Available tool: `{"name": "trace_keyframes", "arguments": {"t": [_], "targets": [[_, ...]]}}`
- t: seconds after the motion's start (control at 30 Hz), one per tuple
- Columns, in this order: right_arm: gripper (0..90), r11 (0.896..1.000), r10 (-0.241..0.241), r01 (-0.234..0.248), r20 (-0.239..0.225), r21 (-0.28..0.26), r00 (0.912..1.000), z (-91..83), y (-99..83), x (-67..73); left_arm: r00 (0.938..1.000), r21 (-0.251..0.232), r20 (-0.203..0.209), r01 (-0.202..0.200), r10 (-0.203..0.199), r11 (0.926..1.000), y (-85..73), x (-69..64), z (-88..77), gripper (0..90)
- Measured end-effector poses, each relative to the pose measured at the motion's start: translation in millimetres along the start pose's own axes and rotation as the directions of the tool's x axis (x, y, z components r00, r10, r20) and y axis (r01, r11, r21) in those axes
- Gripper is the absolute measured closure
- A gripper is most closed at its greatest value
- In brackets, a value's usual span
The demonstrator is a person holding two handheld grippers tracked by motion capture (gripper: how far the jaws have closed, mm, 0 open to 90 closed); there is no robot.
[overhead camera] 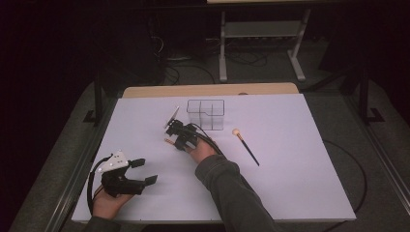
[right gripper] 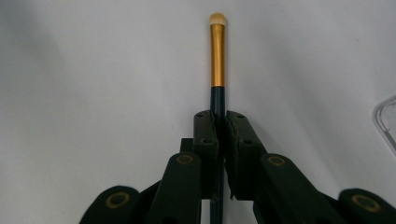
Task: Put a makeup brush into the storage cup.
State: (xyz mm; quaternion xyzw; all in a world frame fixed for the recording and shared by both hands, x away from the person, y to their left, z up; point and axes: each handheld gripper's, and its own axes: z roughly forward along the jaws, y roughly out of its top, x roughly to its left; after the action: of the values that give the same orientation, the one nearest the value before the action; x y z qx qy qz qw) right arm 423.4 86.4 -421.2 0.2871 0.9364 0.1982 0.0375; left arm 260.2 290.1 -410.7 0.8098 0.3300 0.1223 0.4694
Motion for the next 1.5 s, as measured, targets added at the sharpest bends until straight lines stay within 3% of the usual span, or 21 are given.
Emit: {"name": "trace_keyframes", "arguments": {"t": [0.33, 0.73, 1.23, 1.5], "targets": [[82.7, 0.998, 0.018, -0.021, -0.058, -0.055, 0.9982, -15.2, -5.7, -8.5, 1.0000, 0.004, -0.001, -0.004, 0.004, 1.0000, -0.2, 0.6, 0.2, 18.7], [82.7, 0.995, -0.021, 0.012, -0.094, -0.098, 0.9953, -35.3, -18.7, -8.1, 1.0000, 0.007, -0.004, -0.002, 0.002, 1.0000, -0.5, 0.5, 0.6, 19.2], [82.6, 0.983, -0.064, 0.039, -0.138, -0.178, 0.9883, -66.6, -51.4, -5.7, 0.9997, 0.022, 0.006, -0.024, 0.024, 0.9995, 0.3, 0.9, 2.3, 19.7], [82.6, 0.977, -0.075, 0.041, -0.156, -0.210, 0.9850, -79.3, -69.8, 0.2, 0.9998, 0.017, 0.014, -0.015, 0.014, 0.9998, 0.9, -0.5, 5.1, 19.9]]}}
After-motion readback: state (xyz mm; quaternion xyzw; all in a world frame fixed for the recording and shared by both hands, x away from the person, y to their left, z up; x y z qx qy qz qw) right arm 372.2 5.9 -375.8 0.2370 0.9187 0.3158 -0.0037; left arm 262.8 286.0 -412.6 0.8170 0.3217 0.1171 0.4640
